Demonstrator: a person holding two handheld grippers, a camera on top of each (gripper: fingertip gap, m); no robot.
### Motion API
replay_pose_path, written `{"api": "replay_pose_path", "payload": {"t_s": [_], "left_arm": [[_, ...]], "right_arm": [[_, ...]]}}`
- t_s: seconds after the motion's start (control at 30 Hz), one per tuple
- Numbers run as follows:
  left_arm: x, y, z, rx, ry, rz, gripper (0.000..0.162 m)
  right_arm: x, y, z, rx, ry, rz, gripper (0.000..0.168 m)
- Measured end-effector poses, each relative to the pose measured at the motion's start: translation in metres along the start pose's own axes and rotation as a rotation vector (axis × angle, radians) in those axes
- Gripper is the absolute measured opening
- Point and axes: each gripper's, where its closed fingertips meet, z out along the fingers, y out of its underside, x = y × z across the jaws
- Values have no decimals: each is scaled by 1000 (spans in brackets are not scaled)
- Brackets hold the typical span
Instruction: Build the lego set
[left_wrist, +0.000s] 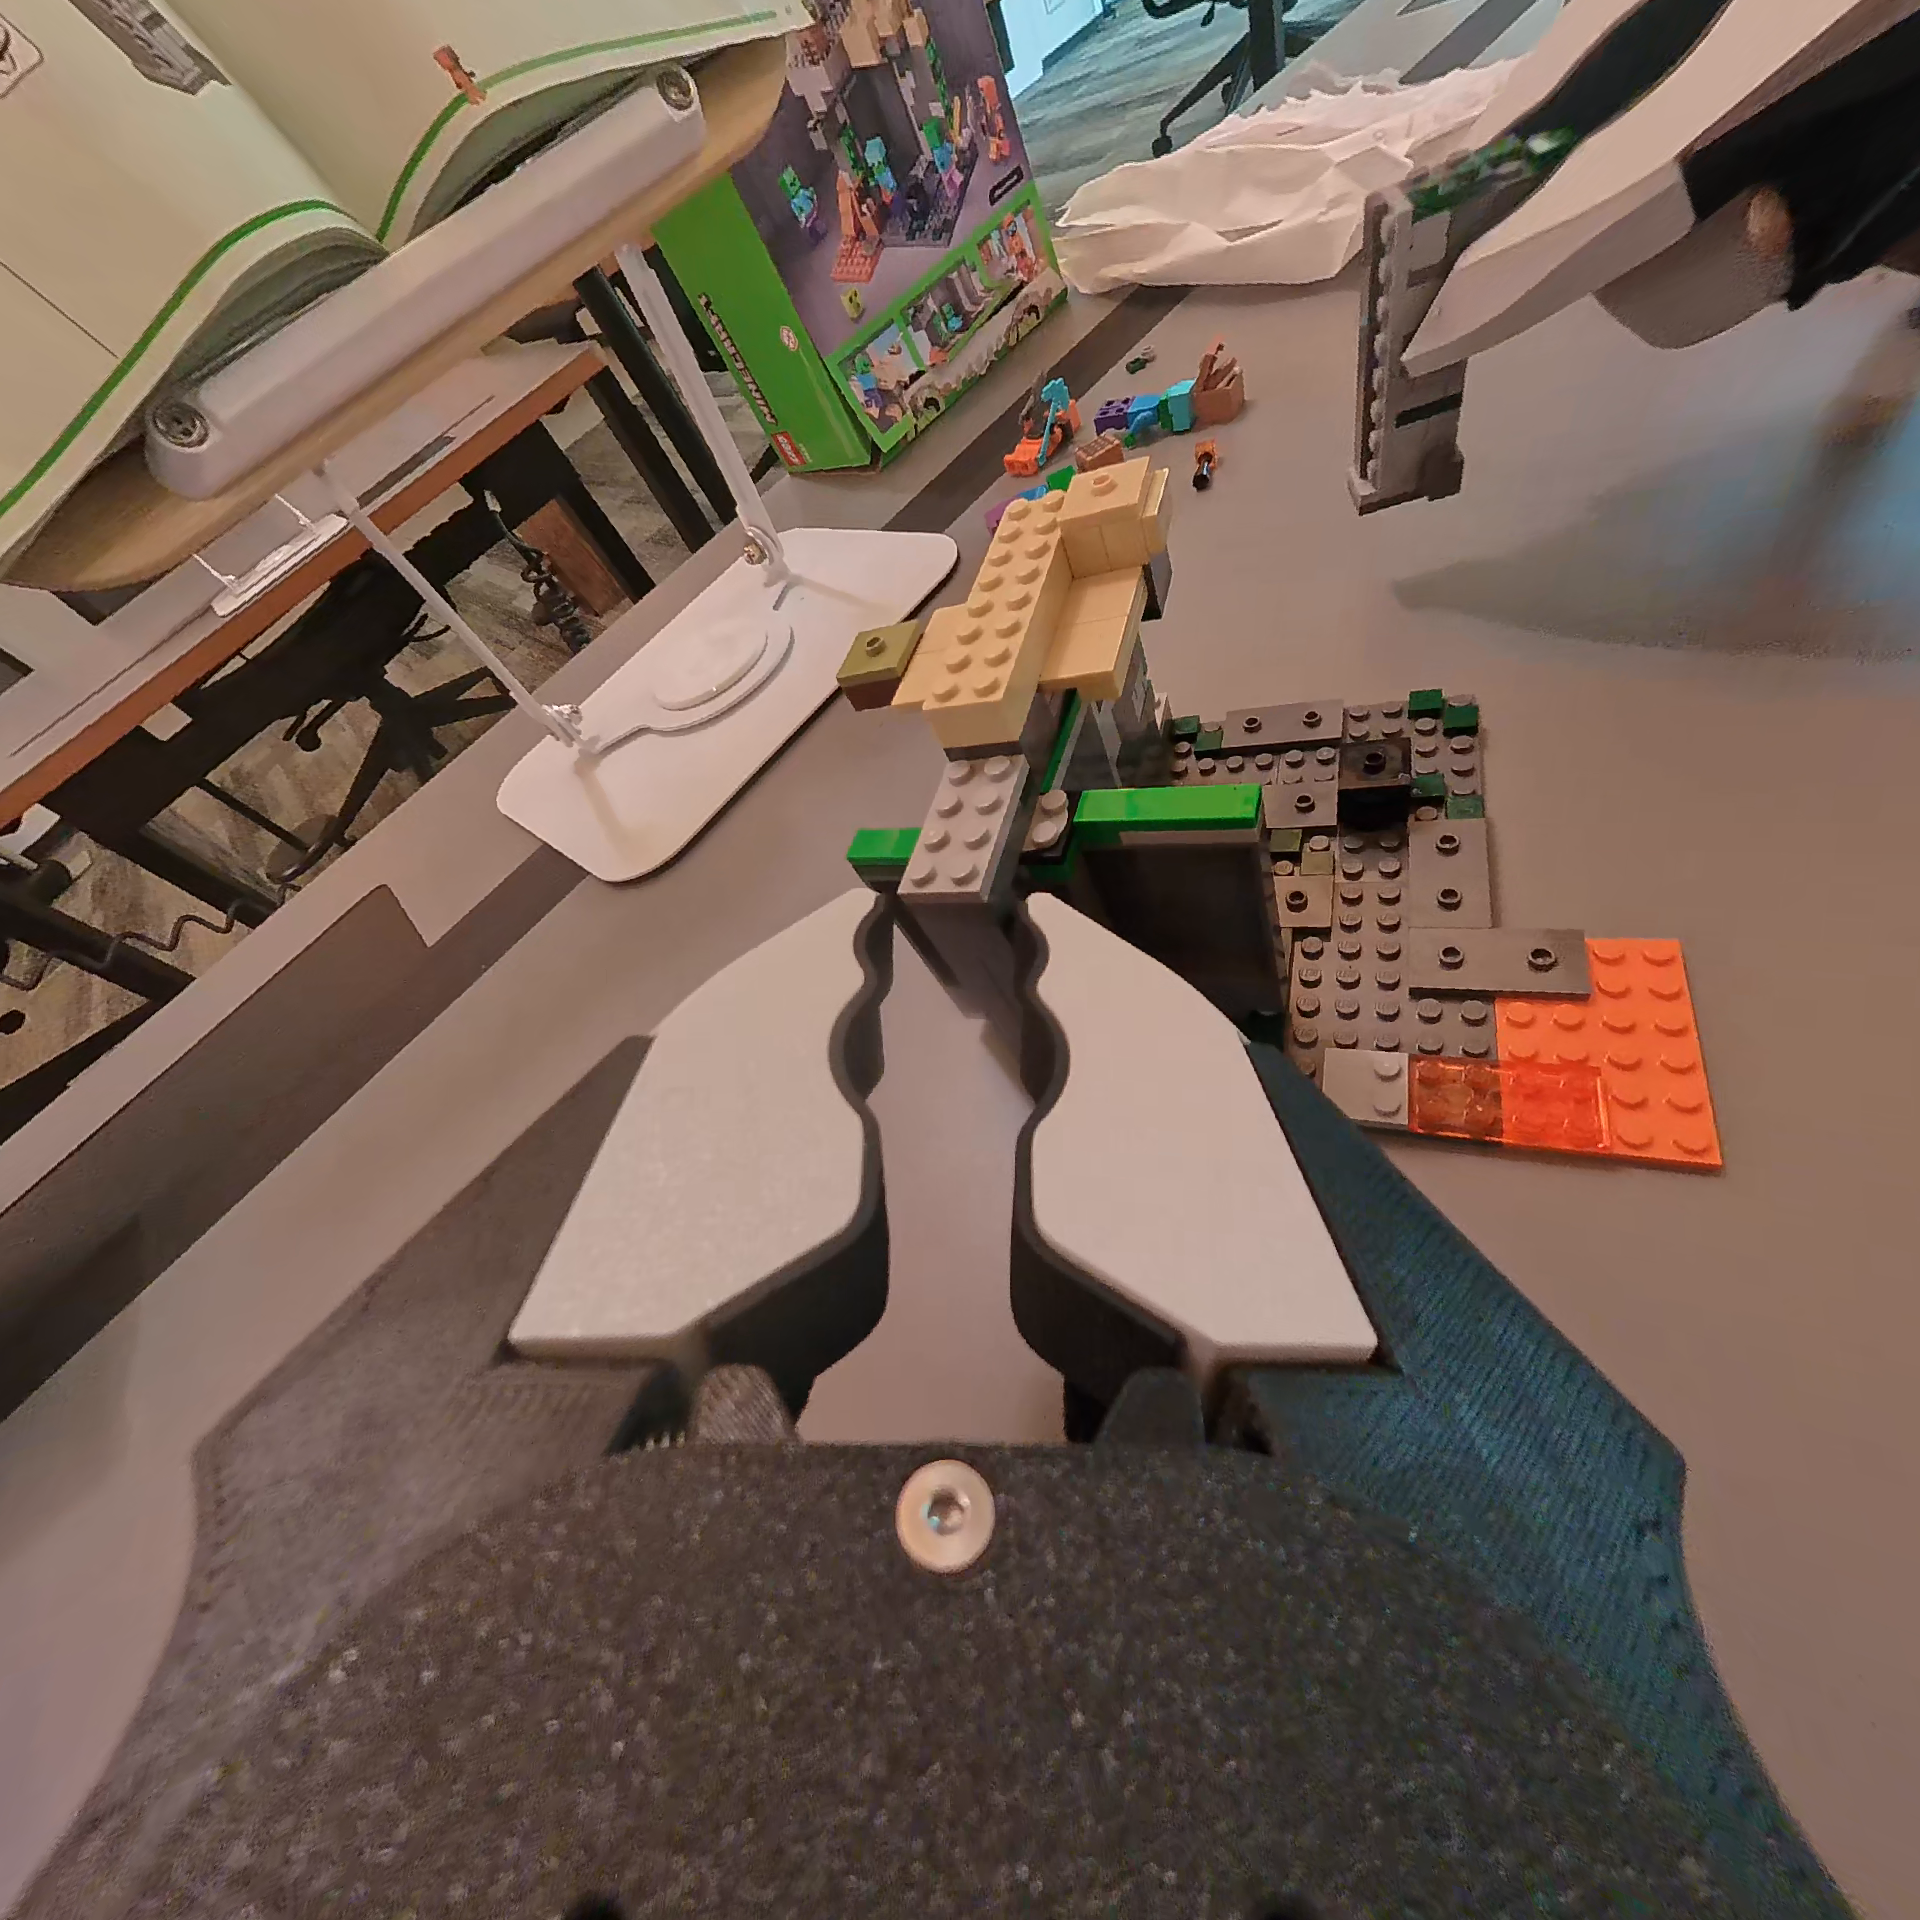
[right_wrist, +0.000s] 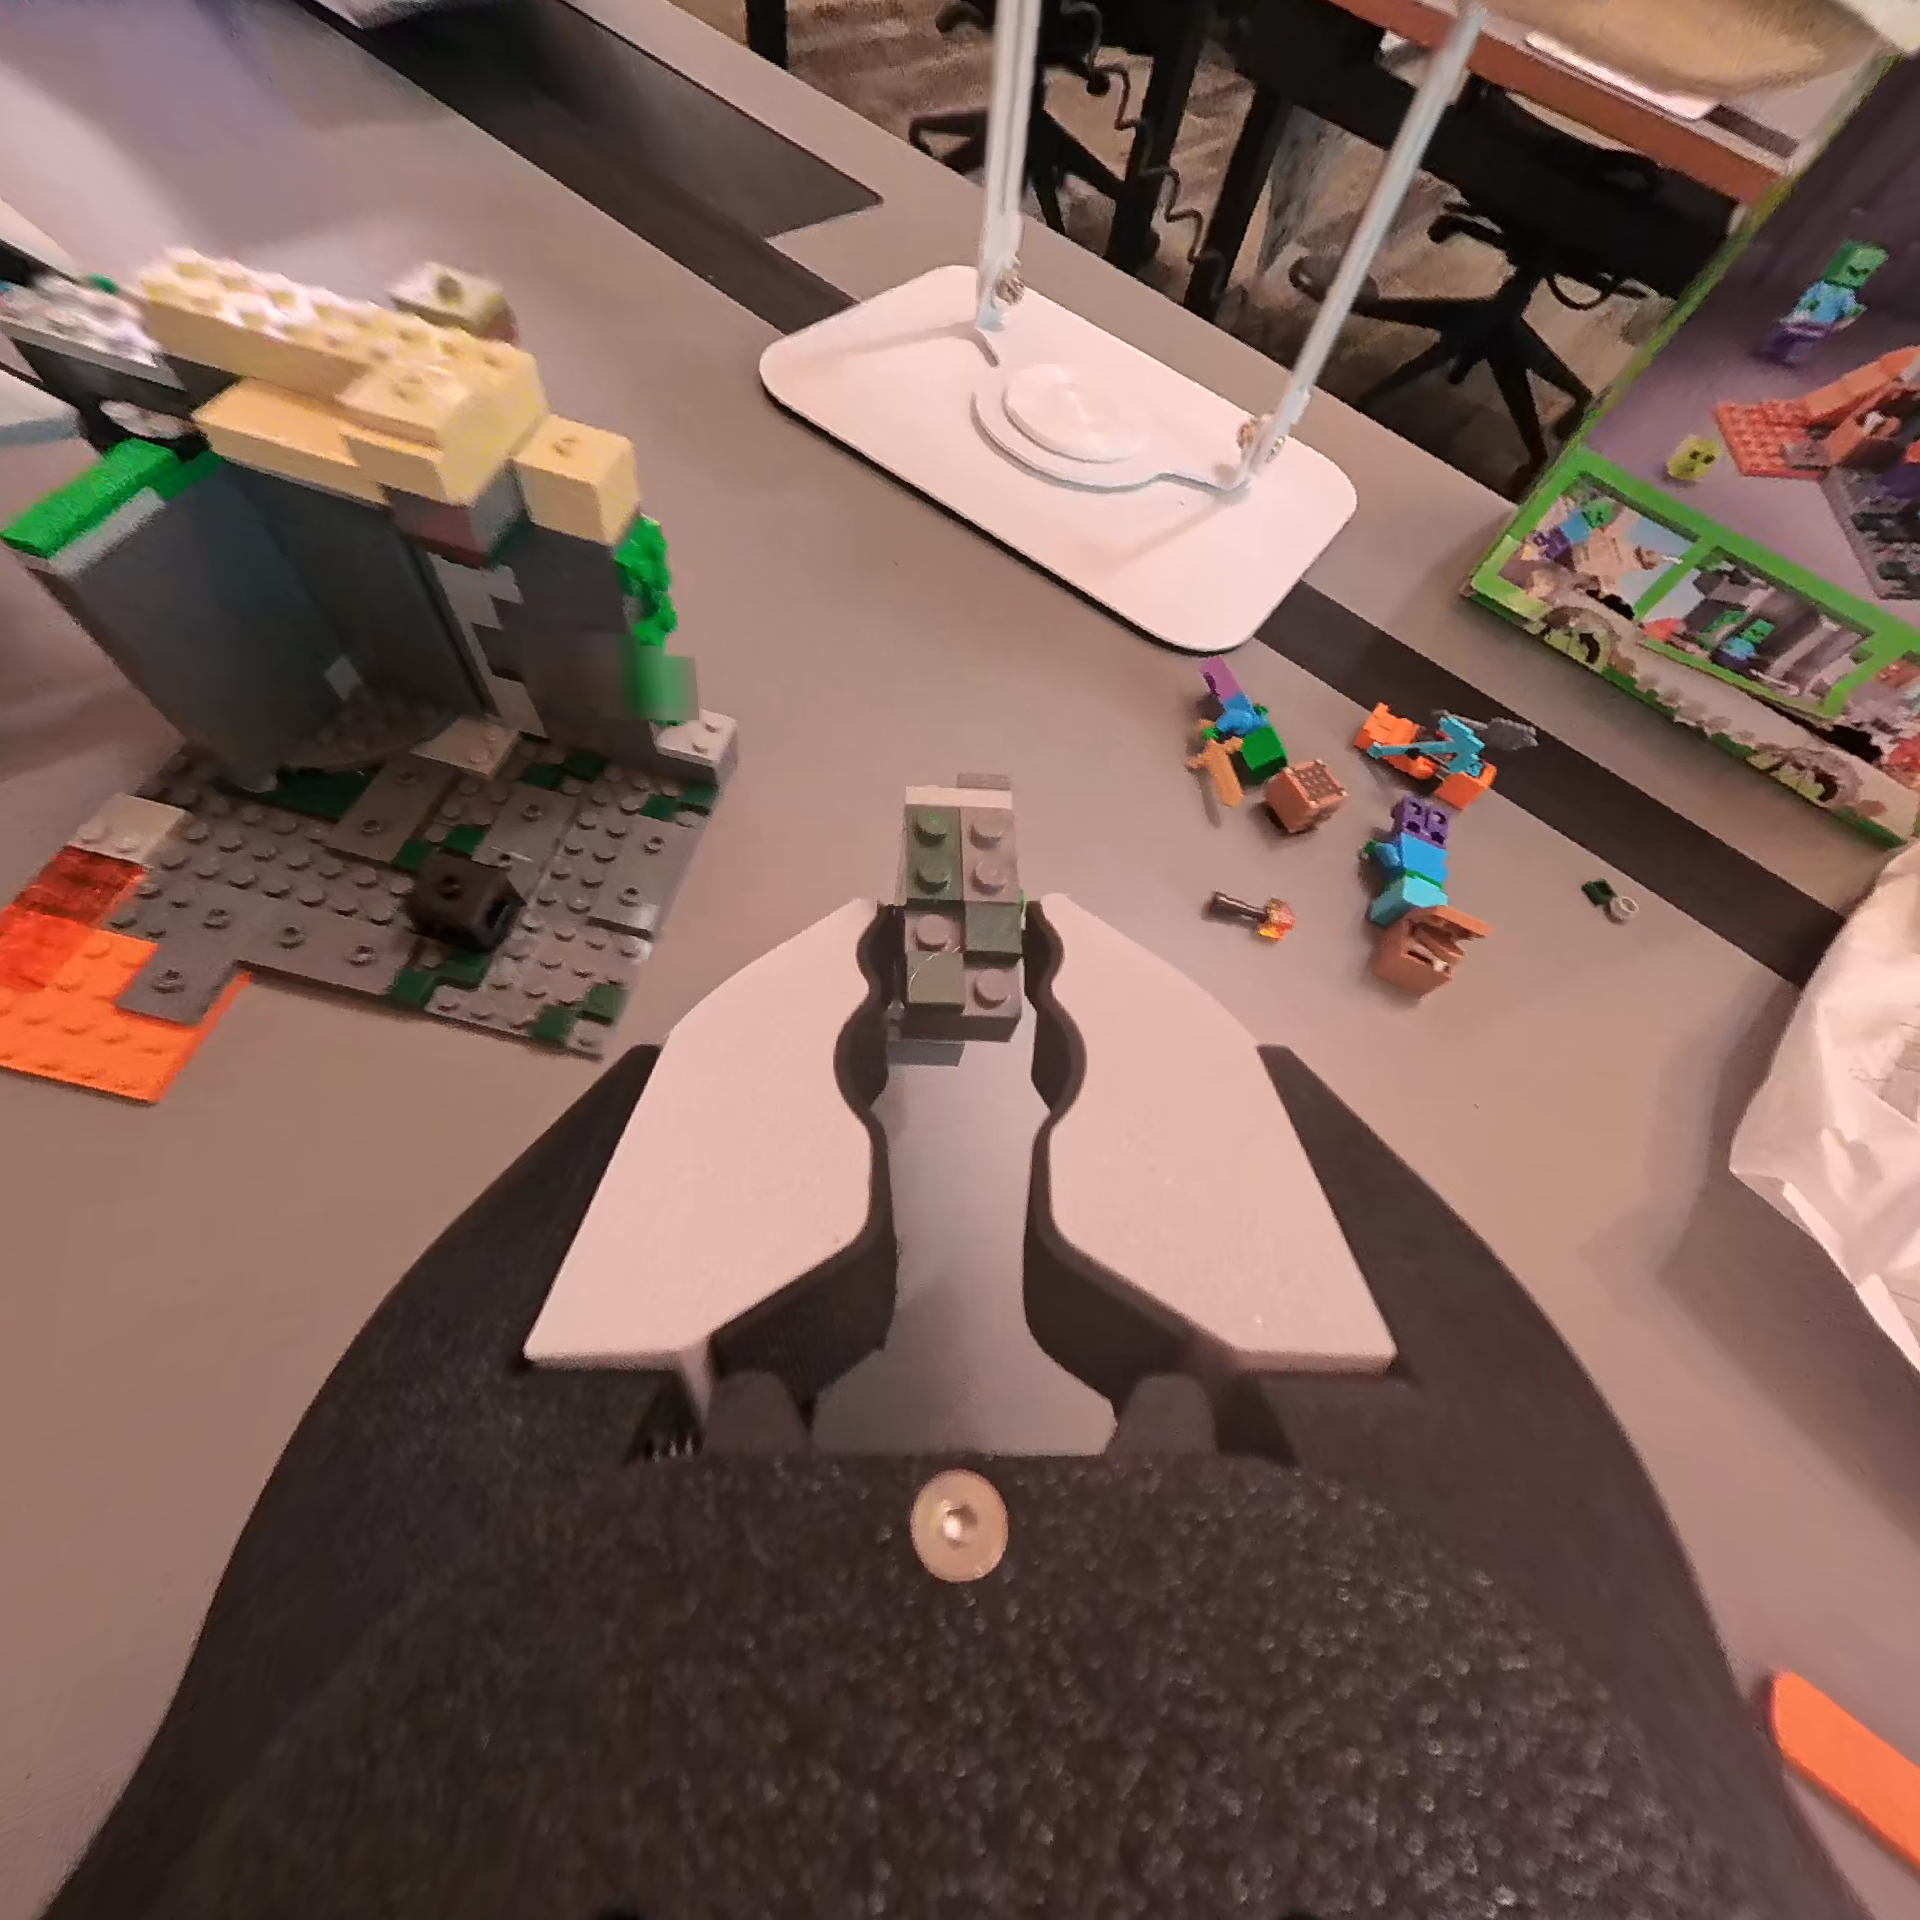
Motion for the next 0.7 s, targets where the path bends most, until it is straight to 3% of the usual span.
{"api": "replay_pose_path", "payload": {"t_s": [0.3,0.47,0.7], "left_arm": [[0,0,-1,-1,-3,2,22],[-1,-2,-2,6,-6,2,21],[0,-1,-2,-4,2,2,22]], "right_arm": [[-97,-44,1,47,-142,-5,23],[-144,-41,12,7,-185,14,23],[-159,-28,27,-38,-184,27,23]]}}
